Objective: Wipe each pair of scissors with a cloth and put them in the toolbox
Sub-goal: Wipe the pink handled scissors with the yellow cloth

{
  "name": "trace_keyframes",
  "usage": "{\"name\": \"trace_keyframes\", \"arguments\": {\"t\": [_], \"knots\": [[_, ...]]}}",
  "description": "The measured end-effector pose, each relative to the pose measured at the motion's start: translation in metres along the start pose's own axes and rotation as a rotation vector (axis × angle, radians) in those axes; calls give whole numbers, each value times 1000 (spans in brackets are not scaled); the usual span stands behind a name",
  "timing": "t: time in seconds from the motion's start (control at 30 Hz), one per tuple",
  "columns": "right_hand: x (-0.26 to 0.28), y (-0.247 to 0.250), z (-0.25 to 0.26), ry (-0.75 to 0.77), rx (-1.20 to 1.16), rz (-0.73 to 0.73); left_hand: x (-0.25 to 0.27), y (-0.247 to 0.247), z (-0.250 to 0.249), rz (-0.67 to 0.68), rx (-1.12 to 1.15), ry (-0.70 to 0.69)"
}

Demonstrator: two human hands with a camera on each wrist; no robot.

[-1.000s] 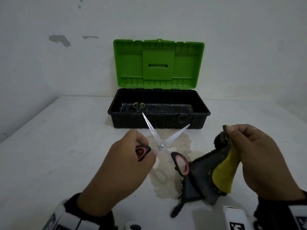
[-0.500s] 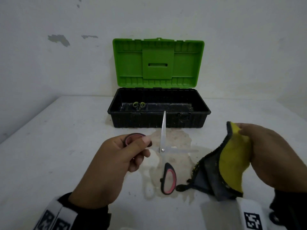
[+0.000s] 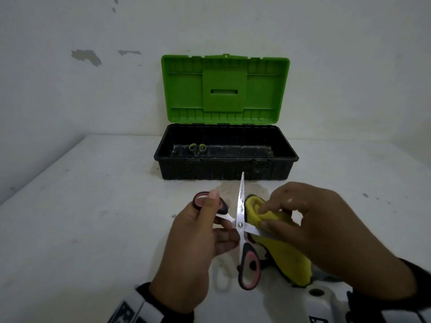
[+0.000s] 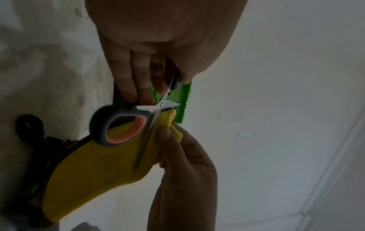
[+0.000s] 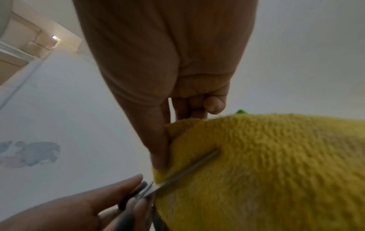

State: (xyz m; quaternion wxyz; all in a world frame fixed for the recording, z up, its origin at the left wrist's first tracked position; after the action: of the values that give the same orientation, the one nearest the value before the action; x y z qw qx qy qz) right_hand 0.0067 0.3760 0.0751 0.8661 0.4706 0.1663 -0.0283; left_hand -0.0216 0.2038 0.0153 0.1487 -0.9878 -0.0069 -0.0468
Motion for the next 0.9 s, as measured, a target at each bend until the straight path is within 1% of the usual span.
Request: {"name": "trace_keyframes", "arguments": {"t": [0.07, 0.17, 0.33, 0.4, 0.47, 0.6, 0.63, 0.73, 0.83, 0.9], "knots": [[1, -5, 5, 75, 25, 13, 2, -2, 1, -13, -7, -2], [3, -15, 12, 185, 93, -33, 6, -7, 2, -1, -32, -25], [4, -21, 11, 152, 3, -156, 7, -12, -2, 29, -60, -80], [4, -22, 9, 111, -53, -151, 7, -12, -4, 35, -59, -104], [2, -24, 6, 33, -112, -119, 6, -11, -5, 34, -87, -147], [3, -27, 2, -28, -235, -39, 7, -9, -5, 29, -219, -246], [3, -27, 1, -31, -233, -42, 7, -8, -5, 23, -248, -270], [5, -22, -1, -17, -211, -128, 7, -7, -7, 29, -294, -327], [8, -13, 1, 9, -205, -182, 6, -6, -9, 41, -262, -306], [12, -8, 4, 27, -195, -182, 4, -5, -8, 29, -207, -269]]}}
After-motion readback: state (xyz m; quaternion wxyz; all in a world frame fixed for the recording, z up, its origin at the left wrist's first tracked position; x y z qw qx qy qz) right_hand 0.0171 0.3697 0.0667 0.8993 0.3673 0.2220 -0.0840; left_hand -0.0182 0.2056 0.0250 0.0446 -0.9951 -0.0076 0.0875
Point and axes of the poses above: each hand's wrist, its own x-axis away from the middle knuckle, its own y-axis out of the back of the hand, z = x × y, the point moved 4 cm from there along -x, towards the middle knuckle, and after that the axes turned 7 degrees about -y, right-handed, at the moved point
